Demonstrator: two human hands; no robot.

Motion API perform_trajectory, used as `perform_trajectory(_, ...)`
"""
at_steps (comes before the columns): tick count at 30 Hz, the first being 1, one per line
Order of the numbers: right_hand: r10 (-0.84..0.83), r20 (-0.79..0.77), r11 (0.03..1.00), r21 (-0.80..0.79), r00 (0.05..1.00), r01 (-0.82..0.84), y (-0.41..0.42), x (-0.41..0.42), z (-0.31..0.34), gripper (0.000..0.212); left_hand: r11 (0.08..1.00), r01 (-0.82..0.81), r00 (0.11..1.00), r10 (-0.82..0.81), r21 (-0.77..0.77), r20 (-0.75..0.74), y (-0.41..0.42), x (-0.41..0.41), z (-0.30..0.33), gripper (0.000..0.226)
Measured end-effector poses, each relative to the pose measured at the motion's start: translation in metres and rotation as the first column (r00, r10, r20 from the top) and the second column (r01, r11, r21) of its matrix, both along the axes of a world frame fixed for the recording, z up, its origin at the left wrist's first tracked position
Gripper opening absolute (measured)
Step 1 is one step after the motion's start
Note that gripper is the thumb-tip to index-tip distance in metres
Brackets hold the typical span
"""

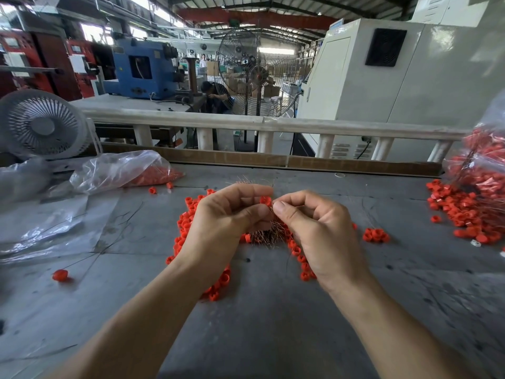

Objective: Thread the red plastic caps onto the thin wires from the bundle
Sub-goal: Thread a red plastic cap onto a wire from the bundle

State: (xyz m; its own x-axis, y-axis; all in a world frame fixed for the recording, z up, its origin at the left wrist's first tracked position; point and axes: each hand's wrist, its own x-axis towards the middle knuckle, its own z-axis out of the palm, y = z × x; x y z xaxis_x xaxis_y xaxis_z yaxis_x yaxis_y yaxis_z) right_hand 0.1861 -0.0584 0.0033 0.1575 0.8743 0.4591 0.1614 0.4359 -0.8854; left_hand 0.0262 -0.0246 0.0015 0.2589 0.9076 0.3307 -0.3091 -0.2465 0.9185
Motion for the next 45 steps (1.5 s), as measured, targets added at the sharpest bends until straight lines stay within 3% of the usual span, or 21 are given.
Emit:
perform_trajectory(25, -0.076, 0.061, 0.996, -0.033, 0.995, 0.078, -0.0029, -0.0009, 0.0026, 0.011, 1.000, -0.025, 1.000, 0.025, -0.006, 0.004, 0.0022, 0.0026, -0.0029, 0.022)
perform_trajectory(45, -0.092, 0.090, 0.994, -0.058, 0.992, 0.097, -0.0028, -0.0007, 0.0000, 0.017, 0.993, -0.061, 0.995, 0.068, 0.099, -0.068, 0.0028, 0.0017, -0.0057, 0.022)
